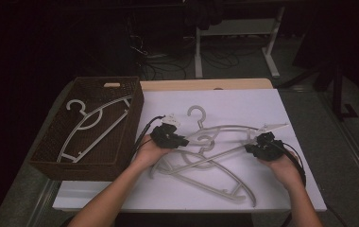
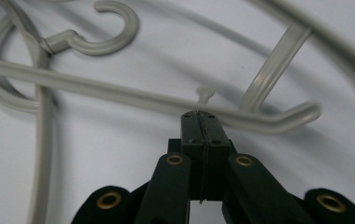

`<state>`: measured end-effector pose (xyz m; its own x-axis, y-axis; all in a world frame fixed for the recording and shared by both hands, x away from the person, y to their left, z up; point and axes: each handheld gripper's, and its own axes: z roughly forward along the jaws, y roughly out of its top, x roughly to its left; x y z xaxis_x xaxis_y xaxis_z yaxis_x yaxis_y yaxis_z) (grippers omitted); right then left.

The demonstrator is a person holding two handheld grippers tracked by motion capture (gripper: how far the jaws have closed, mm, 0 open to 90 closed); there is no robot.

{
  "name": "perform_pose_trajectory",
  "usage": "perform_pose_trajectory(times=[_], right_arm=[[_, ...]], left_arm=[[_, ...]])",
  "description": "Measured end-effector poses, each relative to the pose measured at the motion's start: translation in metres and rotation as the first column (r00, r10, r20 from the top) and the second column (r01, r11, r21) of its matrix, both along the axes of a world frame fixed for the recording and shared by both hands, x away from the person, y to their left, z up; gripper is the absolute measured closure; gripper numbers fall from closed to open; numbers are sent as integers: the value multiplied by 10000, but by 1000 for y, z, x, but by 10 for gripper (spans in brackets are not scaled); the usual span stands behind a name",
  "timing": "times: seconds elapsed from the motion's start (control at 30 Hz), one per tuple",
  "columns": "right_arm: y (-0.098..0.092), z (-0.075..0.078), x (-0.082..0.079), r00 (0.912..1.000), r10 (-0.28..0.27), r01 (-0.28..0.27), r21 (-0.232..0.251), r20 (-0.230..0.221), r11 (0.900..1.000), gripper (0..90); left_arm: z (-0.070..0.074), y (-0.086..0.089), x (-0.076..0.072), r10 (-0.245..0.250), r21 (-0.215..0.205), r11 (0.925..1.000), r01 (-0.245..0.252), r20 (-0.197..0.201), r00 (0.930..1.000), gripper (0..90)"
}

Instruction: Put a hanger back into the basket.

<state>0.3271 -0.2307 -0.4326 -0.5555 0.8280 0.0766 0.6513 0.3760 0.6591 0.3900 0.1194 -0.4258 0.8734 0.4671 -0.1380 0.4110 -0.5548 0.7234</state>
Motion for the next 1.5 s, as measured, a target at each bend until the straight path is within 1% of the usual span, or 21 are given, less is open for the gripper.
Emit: perform_pose_trajectory(times=[0.07, 0.13, 0.2, 0.27, 0.3, 0.4, 0.5, 0.6, 0.63, 0.73, 0.83, 0.9, 0.93, 1.0, 1.07, 1.13, 1.2, 1.27, 1.3, 1.37, 1.5], right_arm=[[1, 2, -2, 9999, 124, -125, 171, 38, 9998, 826], [2, 4, -4, 9997, 206, -210, 346, 98, 9992, 742], [4, 5, -6, 9992, 379, -387, 543, 150, 9978, 620], [5, 5, -7, 9989, 413, -425, 605, 204, 9973, 540], [6, 6, -8, 9990, 416, -427, 661, 182, 9969, 467], [8, 7, -10, 9990, 317, -338, 732, 300, 9967, 347], [8, 8, -13, 9986, 291, -327, 851, 436, 9958, 254], [6, 8, -18, 9979, 266, -323, 984, 583, 9946, 193], [6, 7, -20, 9977, 233, -296, 999, 634, 9946, 177], [5, 6, -24, 9966, 239, -305, 832, 787, 9961, 134], [3, 4, -27, 9964, 227, -307, 982, 822, 9947, 86], [3, 3, -27, 9964, 214, -290, 928, 817, 9953, 56], [3, 4, -27, 9961, 211, -290, 915, 852, 9954, 47], [4, 4, -26, 9959, 178, -265, 979, 889, 9948, 45], [4, 4, -26, 9954, 209, -300, 966, 934, 9949, 45], [5, 3, -26, 9960, 219, -302, 969, 861, 9948, 45], [5, 2, -26, 9962, 228, -305, 919, 842, 9953, 45], [5, 1, -25, 9961, 227, -304, 896, 855, 9955, 45], [6, 1, -25, 9961, 222, -298, 888, 859, 9956, 44], [6, 0, -25, 9960, 236, -312, 887, 858, 9956, 43], [6, -1, -24, 9961, 243, -314, 827, 853, 9961, 43]], left_arm=[[6, 3, -1, 183, -91, 9998, -183, 18, 9998, 815], [12, 4, -2, 329, -78, 9994, -329, 12, 9995, 815], [20, 6, -3, 499, -36, 9987, -499, 37, 9987, 815], [28, 8, -4, 643, -58, 9979, -643, 83, 9979, 815], [32, 9, -4, 694, -48, 9976, -693, 123, 9975, 815], [47, 12, -4, 904, -28, 9959, -904, 219, 9957, 815], [65, 15, -3, 1028, 101, 9946, -1033, 411, 9938, 815], [79, 19, -2, 1151, 57, 9933, -1155, 499, 9921, 815], [85, 21, -2, 1193, 67, 9928, -1199, 539, 9914, 815], [99, 27, -1, 1285, 82, 9916, -1294, 681, 9894, 815], [113, 36, 0, 1417, 75, 9897, -1428, 834, 9864, 815], [122, 42, 0, 1511, 12, 9884, -1519, 935, 9841, 815], [126, 46, 0, 1573, -38, 9875, -1577, 962, 9829, 815], [133, 54, 0, 1640, -2, 9863, -1649, 1084, 9805, 815], [140, 65, 0, 1760, 34, 9841, -1777, 1183, 9773, 815], [147, 79, 1, 1923, -10, 9810, -1938, 1270, 9731, 815], [151, 89, 1, 2052, -95, 9786, -2058, 1312, 9699, 815], [155, 108, 2, 2227, -212, 9748, -2219, 1321, 9659, 815], [157, 113, 3, 2282, -215, 9736, -2274, 1358, 9641, 815], [160, 128, 3, 2450, -135, 9693, -2457, 1444, 9587, 815], [167, 159, 3, 2843, -90, 9579, -2870, 1694, 9437, 815]])
